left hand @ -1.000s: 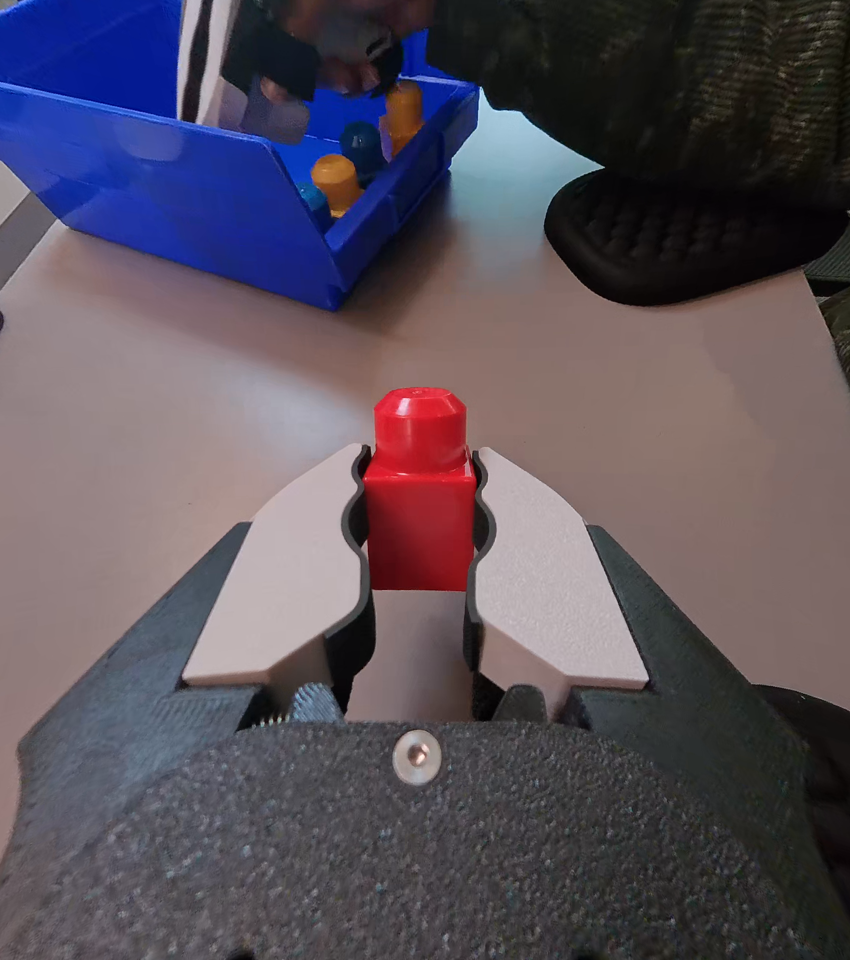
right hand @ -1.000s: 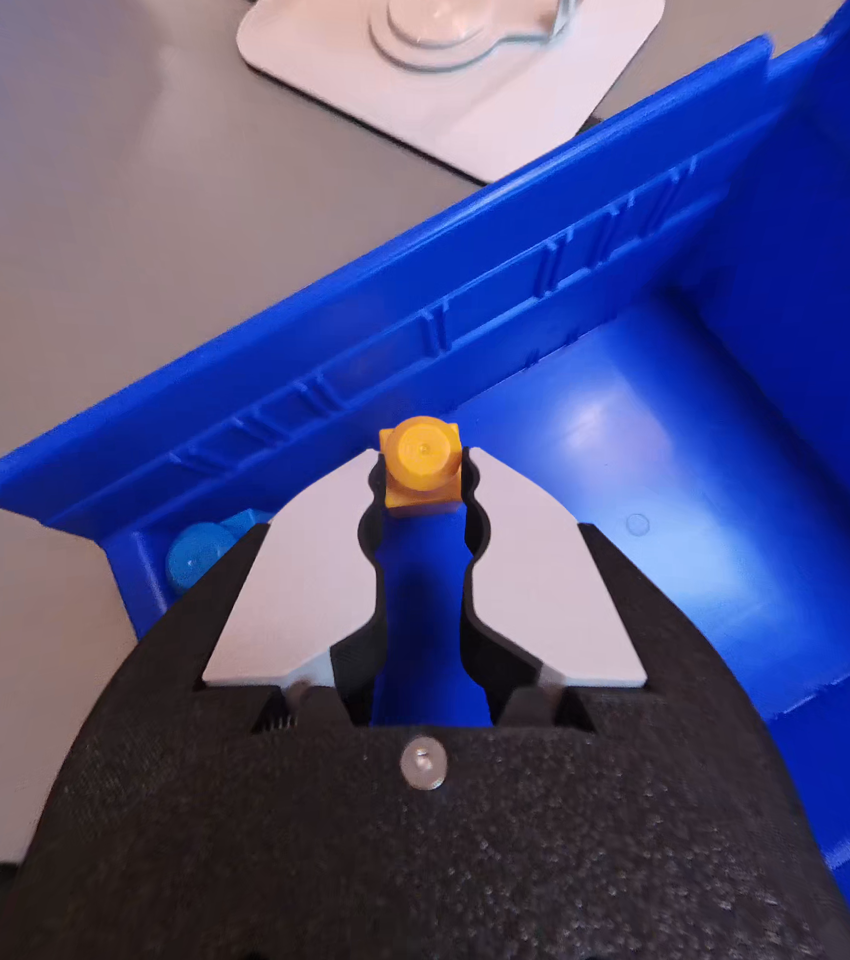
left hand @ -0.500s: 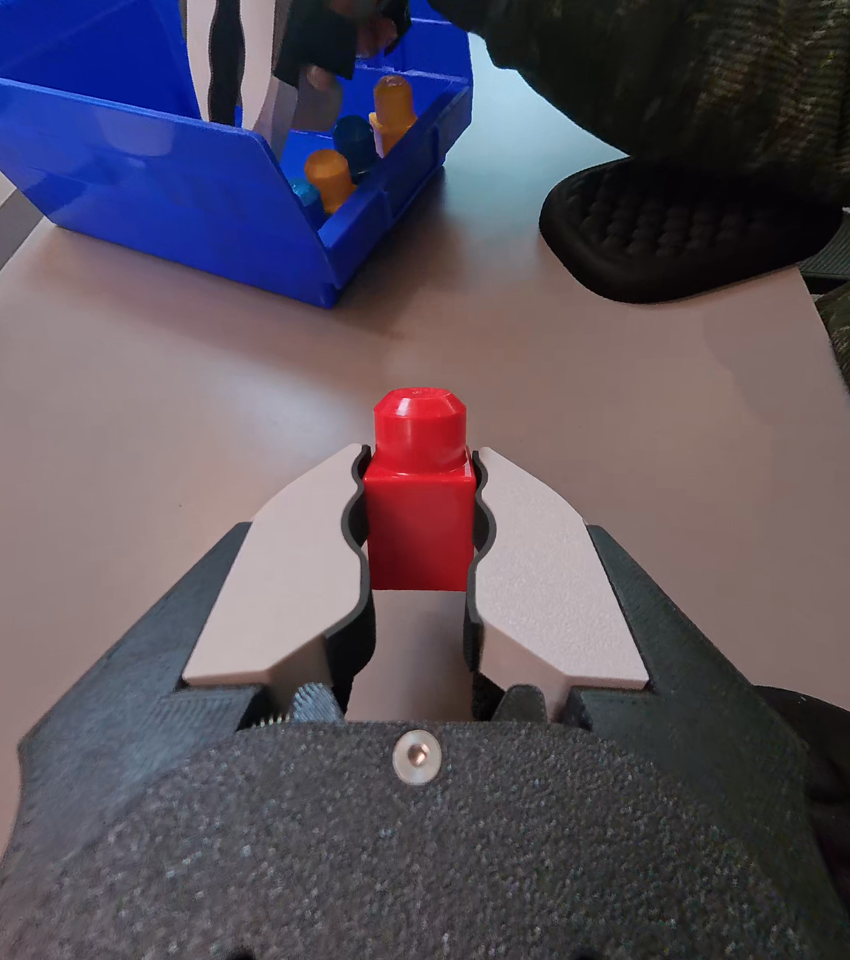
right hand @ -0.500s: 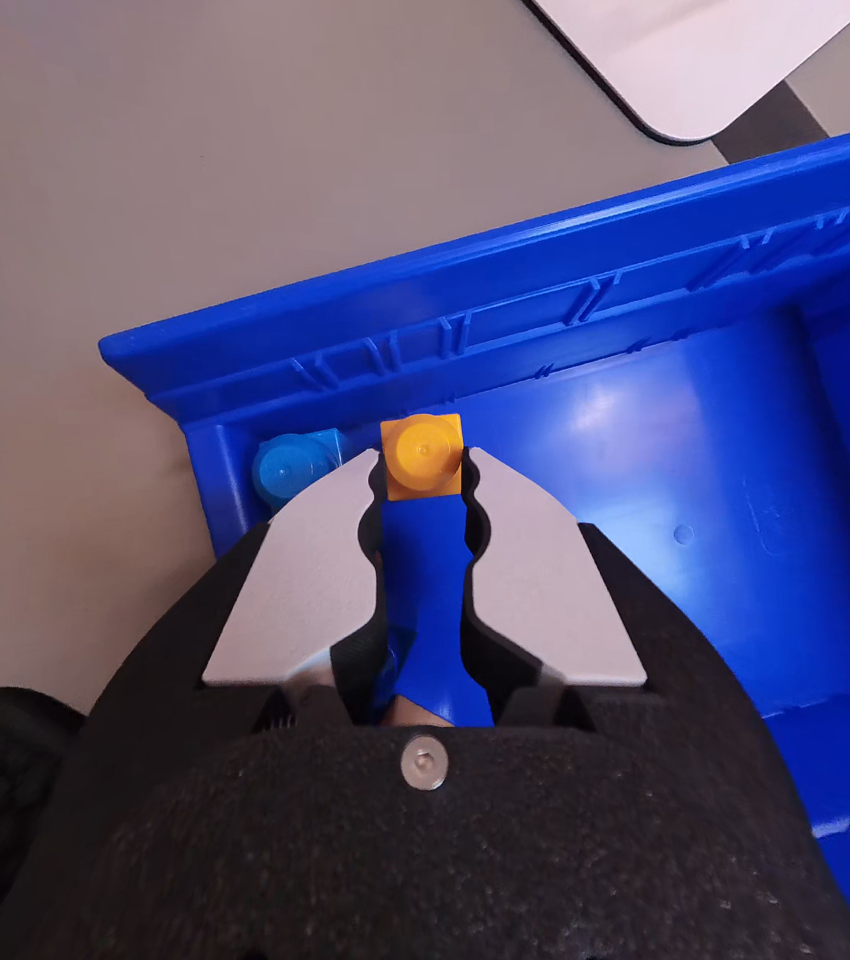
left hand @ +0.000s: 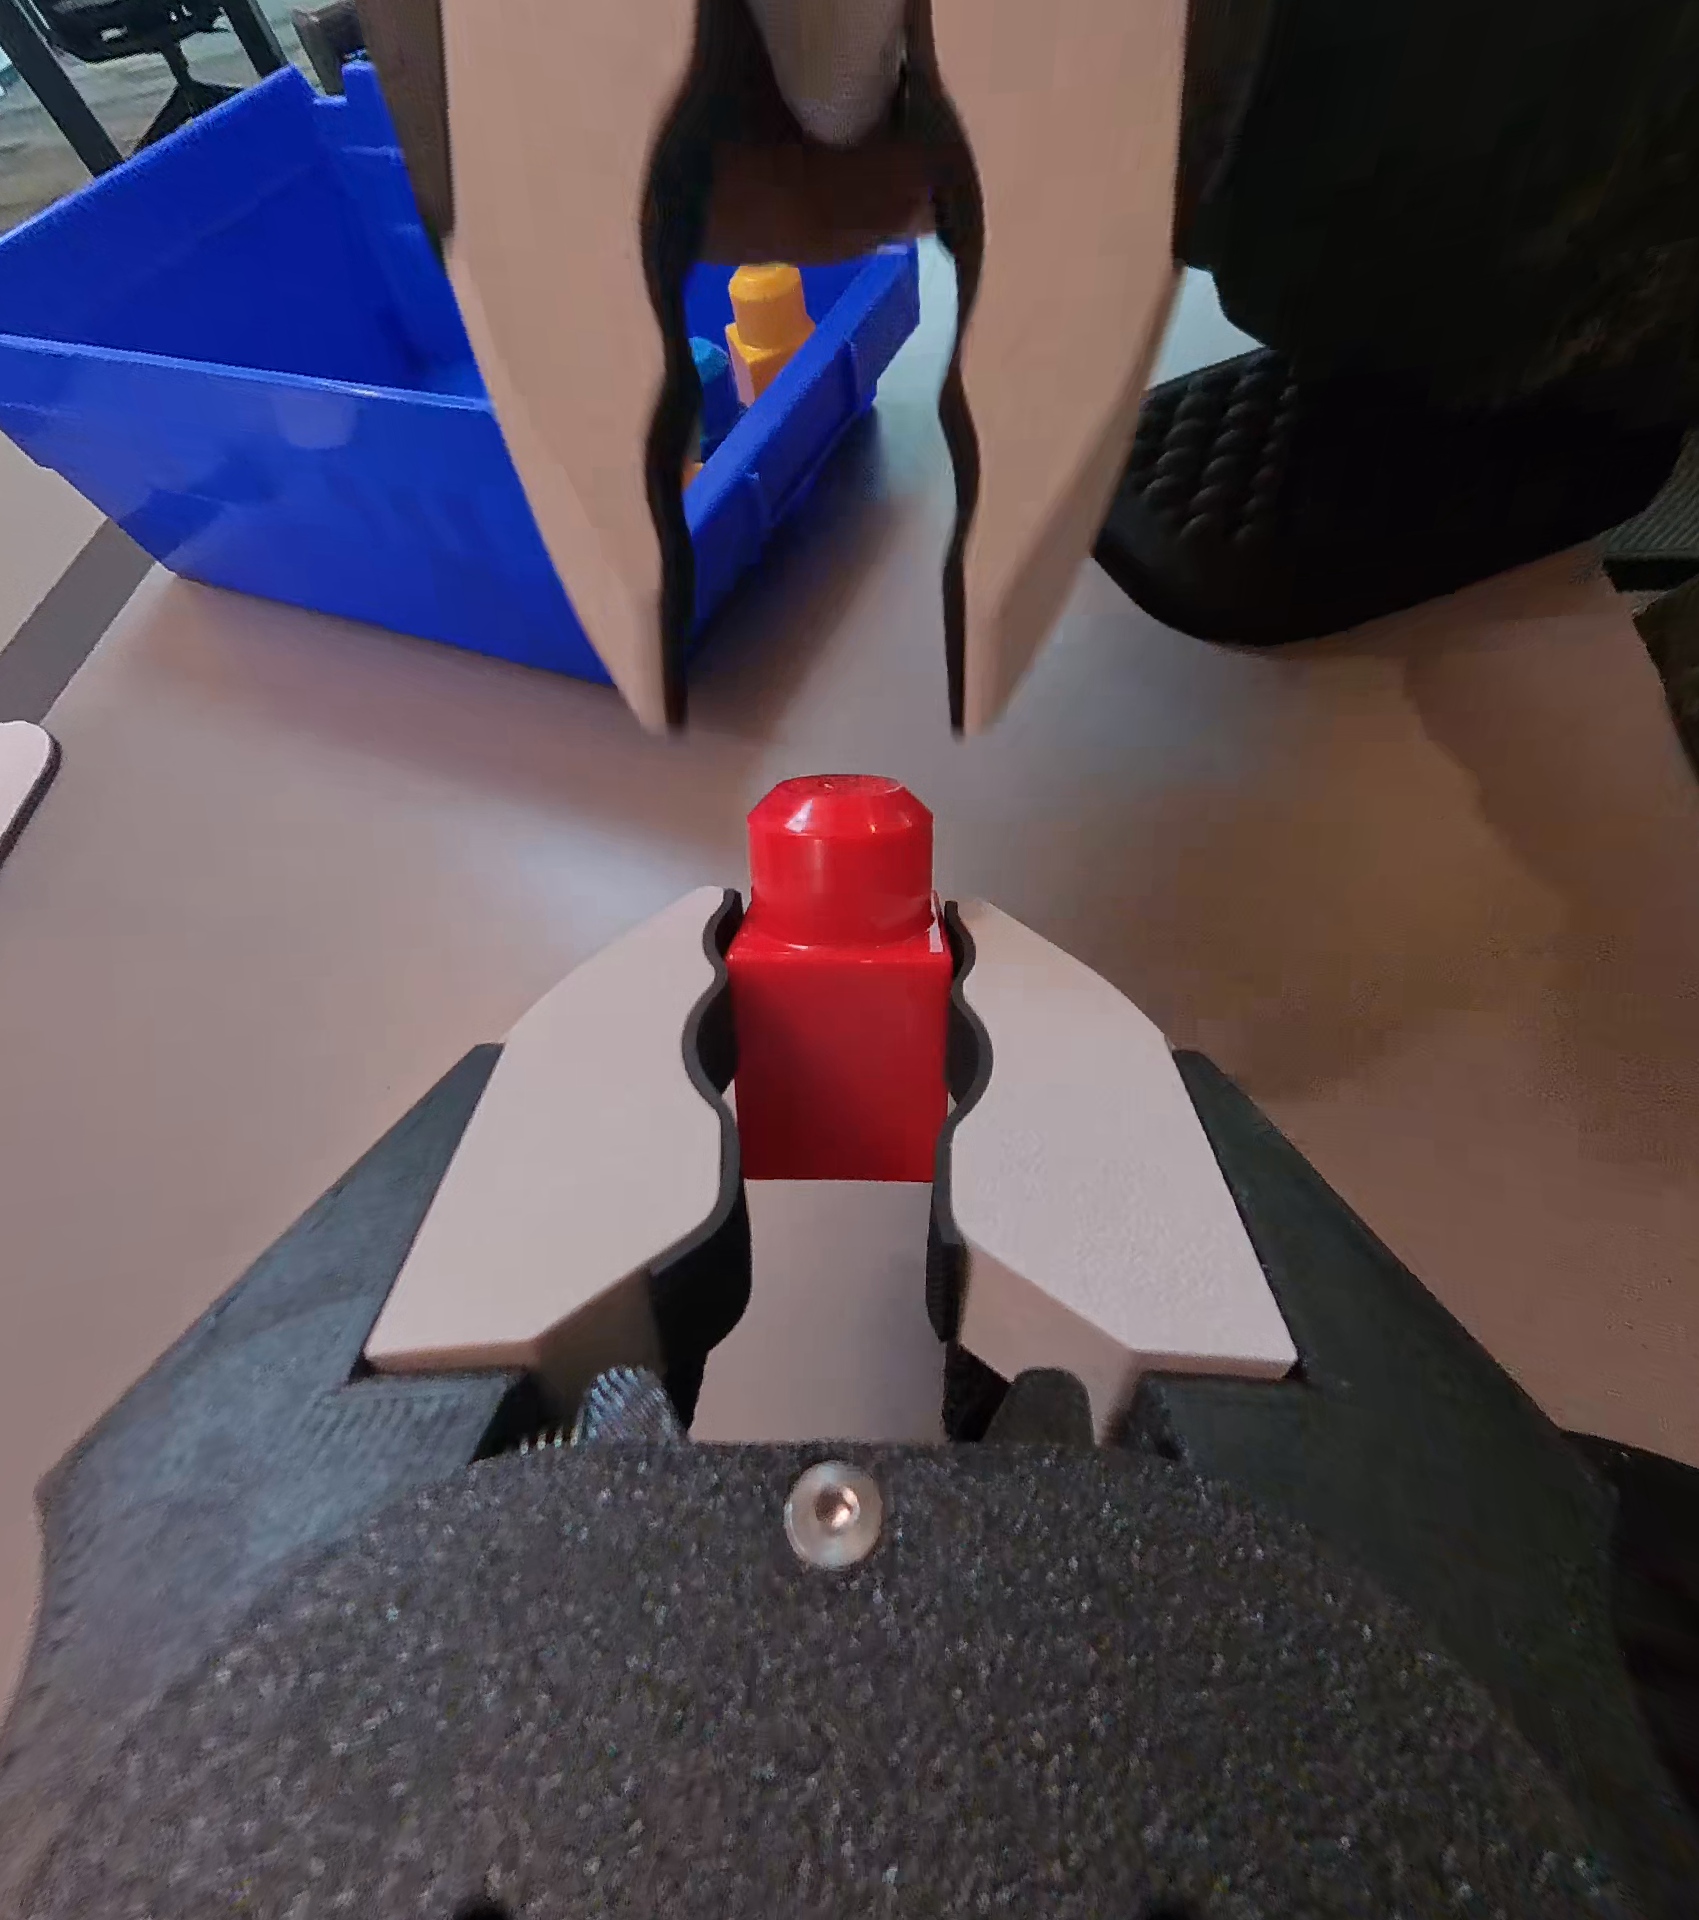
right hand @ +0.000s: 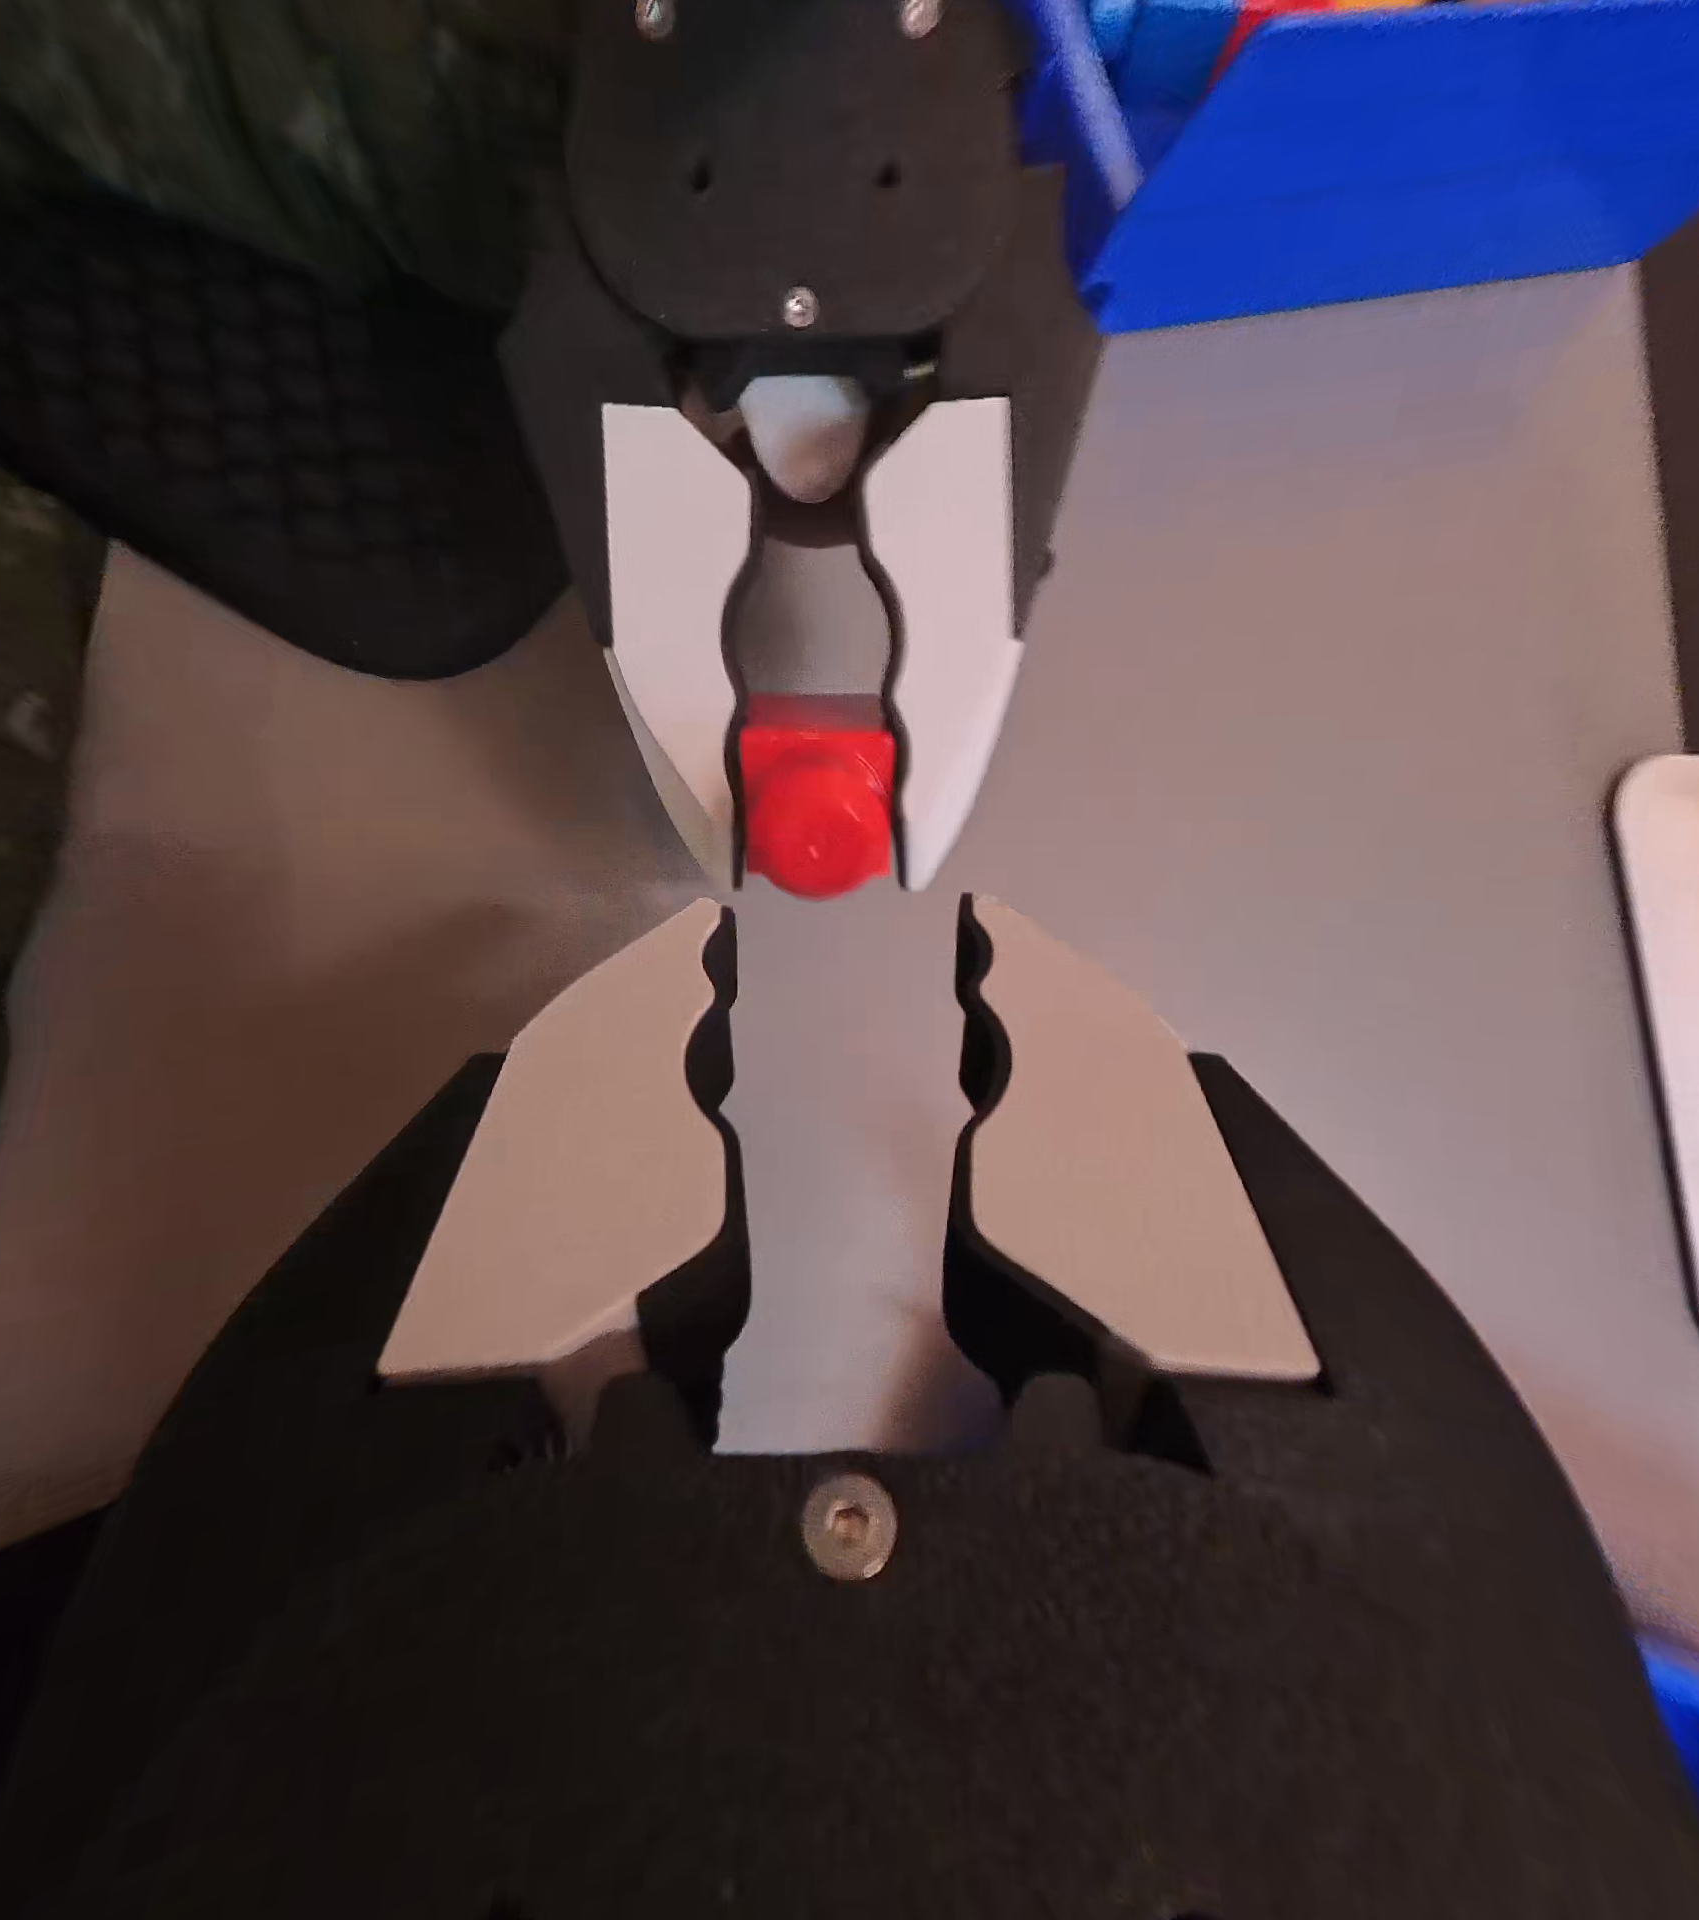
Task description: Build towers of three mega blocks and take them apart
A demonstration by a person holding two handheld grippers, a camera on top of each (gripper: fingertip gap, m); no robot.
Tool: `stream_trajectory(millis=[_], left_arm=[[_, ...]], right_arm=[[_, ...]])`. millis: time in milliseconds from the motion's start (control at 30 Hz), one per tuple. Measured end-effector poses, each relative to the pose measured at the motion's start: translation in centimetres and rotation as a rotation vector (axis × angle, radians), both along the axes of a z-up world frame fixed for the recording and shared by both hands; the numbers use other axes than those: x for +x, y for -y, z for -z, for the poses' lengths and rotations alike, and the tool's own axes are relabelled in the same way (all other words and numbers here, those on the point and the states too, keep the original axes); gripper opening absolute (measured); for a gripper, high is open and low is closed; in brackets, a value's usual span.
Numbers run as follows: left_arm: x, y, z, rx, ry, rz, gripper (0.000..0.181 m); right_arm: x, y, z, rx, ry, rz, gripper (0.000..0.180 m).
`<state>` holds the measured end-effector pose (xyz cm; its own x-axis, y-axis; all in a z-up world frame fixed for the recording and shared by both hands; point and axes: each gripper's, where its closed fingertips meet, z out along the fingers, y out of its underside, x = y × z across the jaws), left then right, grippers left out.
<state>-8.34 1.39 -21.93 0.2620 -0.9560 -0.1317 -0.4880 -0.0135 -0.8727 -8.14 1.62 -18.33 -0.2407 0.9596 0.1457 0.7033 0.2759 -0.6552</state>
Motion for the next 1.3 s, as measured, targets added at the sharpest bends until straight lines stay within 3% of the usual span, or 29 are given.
stream_trajectory(millis=[167,333,500,600,733,933,1300], left_arm=[[-0.2,-0.1,0.9,0.007,-0.048,-0.005,0.036],[-1.1,-1.6,-0.3,0.017,0.014,-0.083,0.047],[-2.4,-3.4,-1.4,0.028,0.098,-0.184,0.028],[-3.9,-5.2,-2.4,0.099,0.133,-0.31,0.0],[-6.4,-7.2,-3.8,0.159,0.199,-0.465,0.0],[-8.9,-8.4,-5.8,0.279,0.256,-0.599,0.0],[-9.9,-8.6,-6.7,0.354,0.262,-0.655,0.0]], right_arm=[[-1.9,0.6,2.5,0.029,0.056,-0.031,0.029],[0.4,-1.6,-1.1,0.026,-0.013,0.057,0.029],[6.3,-7.9,-7.4,0.152,-0.115,0.352,0.029],[11.9,-12.8,-8.2,0.282,-0.03,0.614,0.029],[18.6,-16.4,-3.9,0.267,0.251,0.846,0.029],[19.6,-15.8,3.6,0.019,0.498,0.776,0.029],[17.9,-15.7,6.4,-0.096,0.488,0.688,0.029]])
